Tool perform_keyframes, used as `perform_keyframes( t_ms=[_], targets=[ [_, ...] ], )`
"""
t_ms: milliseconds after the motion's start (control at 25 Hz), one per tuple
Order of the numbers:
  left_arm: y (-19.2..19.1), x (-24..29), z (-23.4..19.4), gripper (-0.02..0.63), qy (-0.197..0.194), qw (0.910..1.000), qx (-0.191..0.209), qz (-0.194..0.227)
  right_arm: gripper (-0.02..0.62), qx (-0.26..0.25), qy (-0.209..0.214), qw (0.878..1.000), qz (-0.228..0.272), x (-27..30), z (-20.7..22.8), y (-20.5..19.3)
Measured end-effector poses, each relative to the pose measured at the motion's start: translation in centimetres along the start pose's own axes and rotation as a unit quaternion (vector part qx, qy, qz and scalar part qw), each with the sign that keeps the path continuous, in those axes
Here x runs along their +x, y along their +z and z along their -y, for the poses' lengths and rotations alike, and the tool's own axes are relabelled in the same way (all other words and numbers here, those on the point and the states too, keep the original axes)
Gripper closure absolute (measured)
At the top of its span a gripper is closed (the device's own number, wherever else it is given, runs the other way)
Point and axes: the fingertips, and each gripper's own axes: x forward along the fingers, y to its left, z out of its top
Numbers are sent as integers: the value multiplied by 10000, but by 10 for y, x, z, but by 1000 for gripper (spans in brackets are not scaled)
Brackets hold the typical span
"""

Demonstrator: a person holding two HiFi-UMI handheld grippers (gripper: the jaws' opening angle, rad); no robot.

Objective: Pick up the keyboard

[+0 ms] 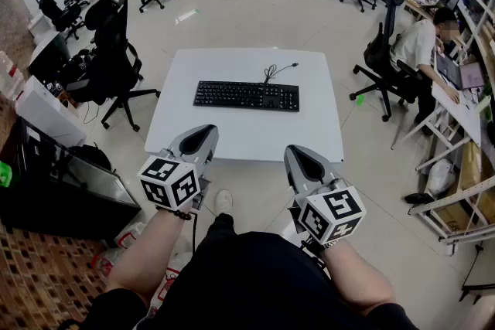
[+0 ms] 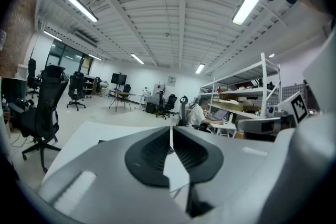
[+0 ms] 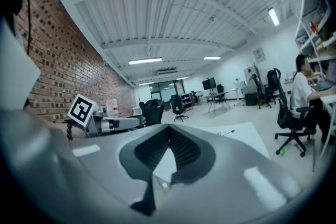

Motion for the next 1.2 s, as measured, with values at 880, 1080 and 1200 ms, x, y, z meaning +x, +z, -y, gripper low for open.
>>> perform_keyframes(
  t_ms=[880, 1080, 1200],
  targets=[
    [-109, 176, -324, 451, 773, 9570, -2013, -1941, 588, 712, -592, 9918, -875, 185, 69, -28],
    [-154, 209, -366, 451, 605, 9354, -2356, -2567, 588, 900, -889, 9865, -1038, 224, 83, -38],
    [-171, 222, -376, 451, 496, 9255, -2536, -2769, 588, 950, -1003, 9844, -1089, 240, 91, -40]
  ],
)
